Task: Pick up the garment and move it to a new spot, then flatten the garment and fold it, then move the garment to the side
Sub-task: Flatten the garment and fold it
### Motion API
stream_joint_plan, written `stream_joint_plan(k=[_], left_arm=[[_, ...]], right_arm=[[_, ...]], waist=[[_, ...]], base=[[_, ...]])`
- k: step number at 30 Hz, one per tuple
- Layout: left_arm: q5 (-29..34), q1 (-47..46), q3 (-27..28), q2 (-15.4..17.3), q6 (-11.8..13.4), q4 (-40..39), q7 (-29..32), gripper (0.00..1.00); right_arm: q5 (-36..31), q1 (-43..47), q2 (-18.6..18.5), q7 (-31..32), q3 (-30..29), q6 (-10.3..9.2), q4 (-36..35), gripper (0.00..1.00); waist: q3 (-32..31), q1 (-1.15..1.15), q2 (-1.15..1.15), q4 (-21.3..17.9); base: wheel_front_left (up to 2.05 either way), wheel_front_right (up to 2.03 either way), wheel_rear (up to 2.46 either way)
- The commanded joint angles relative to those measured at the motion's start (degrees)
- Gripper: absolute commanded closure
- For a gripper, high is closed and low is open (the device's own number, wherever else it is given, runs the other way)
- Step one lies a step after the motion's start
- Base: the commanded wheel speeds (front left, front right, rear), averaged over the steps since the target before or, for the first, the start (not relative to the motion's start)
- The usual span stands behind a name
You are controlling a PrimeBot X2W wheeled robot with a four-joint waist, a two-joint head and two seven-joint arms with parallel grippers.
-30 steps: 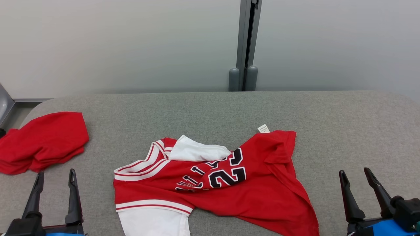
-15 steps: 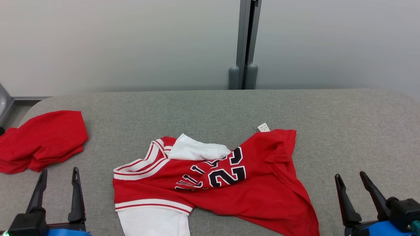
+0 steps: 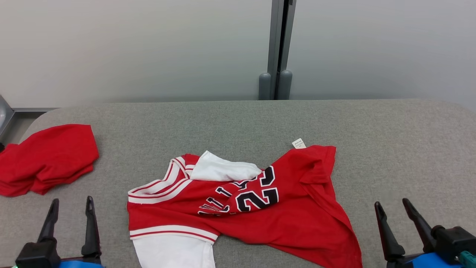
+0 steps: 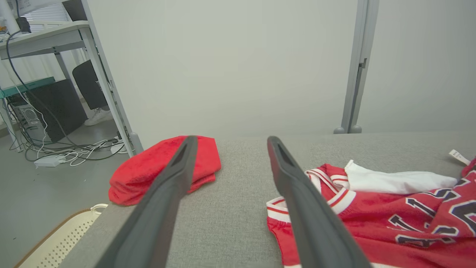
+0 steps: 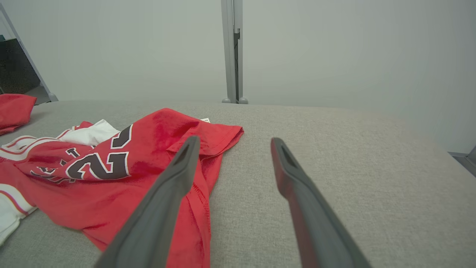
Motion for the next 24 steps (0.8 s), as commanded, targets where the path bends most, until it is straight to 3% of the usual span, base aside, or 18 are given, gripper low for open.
stream_joint_plan(k=[1,8,24], left_arm=[[-0.6,-0.4,-0.7,-0.3,-0.6,0.7,0.8,0.0],[-2.7,1.3,-4.2,-1.9,-3.0,5.2,4.0,0.0],[-7.6,1.5,-8.5,-5.8,-8.4,19.8,4.9,0.0]], right_arm=[[0.3,1.1,-0.7,0.4,0.8,0.01,0.3,0.0],[1.4,3.1,-3.2,-0.1,4.1,0.01,4.2,0.0],[5.2,0.0,-4.3,-4.7,13.0,0.01,18.1,0.0]], waist=[[-0.1,0.0,0.0,0.0],[0.4,0.0,0.0,-0.3],[2.8,0.0,0.0,-1.0]], base=[[0.0,0.0,0.0],[0.0,0.0,0.0],[0.0,0.0,0.0]])
